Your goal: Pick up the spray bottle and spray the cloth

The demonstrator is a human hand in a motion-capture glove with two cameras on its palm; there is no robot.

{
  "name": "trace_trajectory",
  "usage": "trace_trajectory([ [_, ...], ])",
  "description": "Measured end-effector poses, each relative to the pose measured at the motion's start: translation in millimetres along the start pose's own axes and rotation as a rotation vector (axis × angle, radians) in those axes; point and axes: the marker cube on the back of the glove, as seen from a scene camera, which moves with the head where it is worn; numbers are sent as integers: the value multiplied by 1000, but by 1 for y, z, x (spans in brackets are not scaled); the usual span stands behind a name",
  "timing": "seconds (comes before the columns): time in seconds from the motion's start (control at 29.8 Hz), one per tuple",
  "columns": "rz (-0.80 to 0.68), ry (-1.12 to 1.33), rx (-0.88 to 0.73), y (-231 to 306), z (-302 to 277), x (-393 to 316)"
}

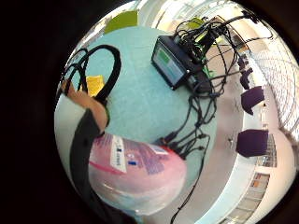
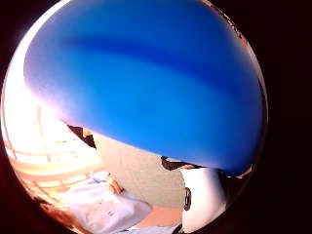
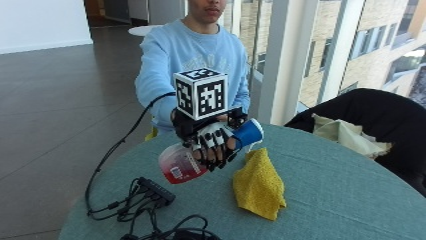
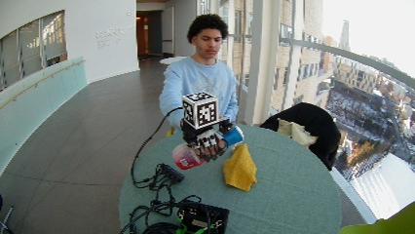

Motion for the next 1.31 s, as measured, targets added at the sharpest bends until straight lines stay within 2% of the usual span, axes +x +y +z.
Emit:
trace_trajectory([
  [0.97, -15, -3, -6, 0, 0, -2],
  [1.31, -109, -190, 80, 4, -22, -46],
])
